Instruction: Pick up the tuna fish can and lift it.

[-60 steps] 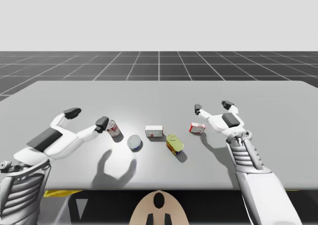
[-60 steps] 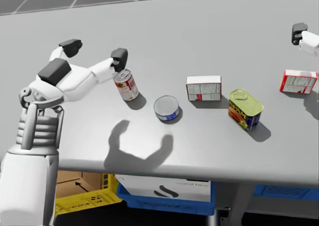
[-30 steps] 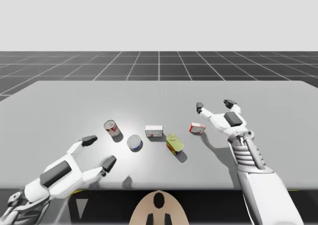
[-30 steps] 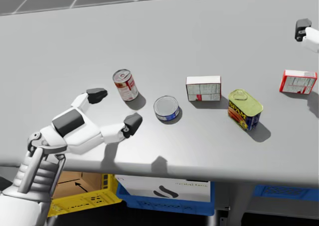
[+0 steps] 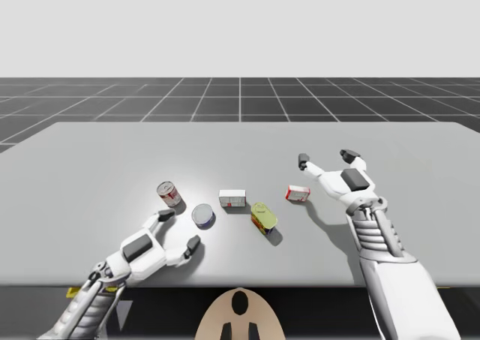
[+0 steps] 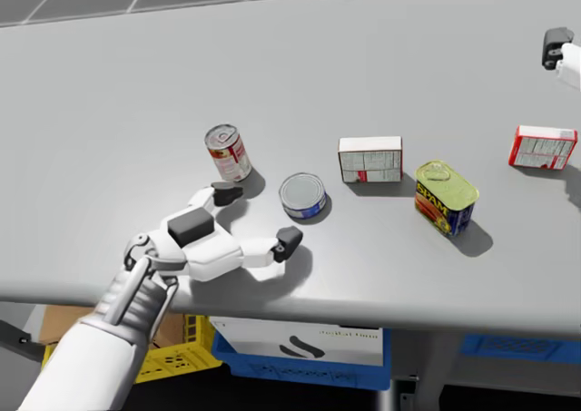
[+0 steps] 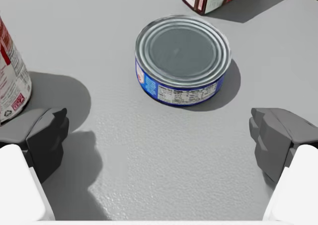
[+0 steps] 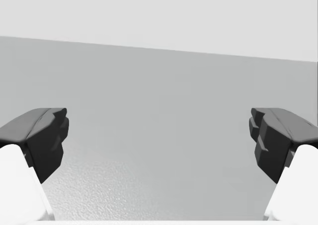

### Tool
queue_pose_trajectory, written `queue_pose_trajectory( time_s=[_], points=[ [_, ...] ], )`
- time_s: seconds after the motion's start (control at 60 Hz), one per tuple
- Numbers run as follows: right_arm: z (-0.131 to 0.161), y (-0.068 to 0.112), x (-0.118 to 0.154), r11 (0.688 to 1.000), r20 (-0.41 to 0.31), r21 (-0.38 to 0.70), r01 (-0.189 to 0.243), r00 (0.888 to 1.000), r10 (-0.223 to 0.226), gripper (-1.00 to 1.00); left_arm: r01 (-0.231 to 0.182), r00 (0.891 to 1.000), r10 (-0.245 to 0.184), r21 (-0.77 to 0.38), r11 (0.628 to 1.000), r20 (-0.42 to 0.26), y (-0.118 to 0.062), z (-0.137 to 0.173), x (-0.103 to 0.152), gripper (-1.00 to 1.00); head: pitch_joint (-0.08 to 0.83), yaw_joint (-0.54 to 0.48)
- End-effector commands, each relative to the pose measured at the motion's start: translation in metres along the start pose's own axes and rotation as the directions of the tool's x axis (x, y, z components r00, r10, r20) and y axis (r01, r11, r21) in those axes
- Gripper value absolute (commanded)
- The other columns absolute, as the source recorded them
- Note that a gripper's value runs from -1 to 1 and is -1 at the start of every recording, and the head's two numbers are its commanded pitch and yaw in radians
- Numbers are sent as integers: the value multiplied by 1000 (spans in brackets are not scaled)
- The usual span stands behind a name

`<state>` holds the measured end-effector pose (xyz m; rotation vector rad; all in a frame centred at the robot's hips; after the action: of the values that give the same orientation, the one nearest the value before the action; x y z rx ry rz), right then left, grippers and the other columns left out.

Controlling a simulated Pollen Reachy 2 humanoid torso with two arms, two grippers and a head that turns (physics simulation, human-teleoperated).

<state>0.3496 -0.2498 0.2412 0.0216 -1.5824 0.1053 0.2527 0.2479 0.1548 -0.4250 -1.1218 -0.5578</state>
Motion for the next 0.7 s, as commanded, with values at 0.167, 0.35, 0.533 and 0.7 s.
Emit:
queue_pose_trajectory(
  time_s=[0.167, 0.35, 0.533, 0.7],
  points=[
    [1, -1, 3, 1000, 9, -3, 6, 1000, -6, -1000, 11, 999, -10, 18, 1000, -43, -10, -45, 14, -1000, 747, 216],
    [1, -4, 5, 1000, 16, -4, 10, 1000, -10, -1000, 9, 998, -7, 25, 1000, -56, -15, -63, 19, -1000, 748, 212],
    [2, -4, 6, 1000, 21, -4, 12, 1000, -12, -1000, 26, 998, -25, 23, 999, -63, -19, -71, 19, -1000, 750, 207],
    [2, -5, 7, 1000, 24, -5, 12, 1000, -12, -1000, 50, 997, -47, 42, 998, -63, -21, -66, 14, 974, 745, 208]
  ],
)
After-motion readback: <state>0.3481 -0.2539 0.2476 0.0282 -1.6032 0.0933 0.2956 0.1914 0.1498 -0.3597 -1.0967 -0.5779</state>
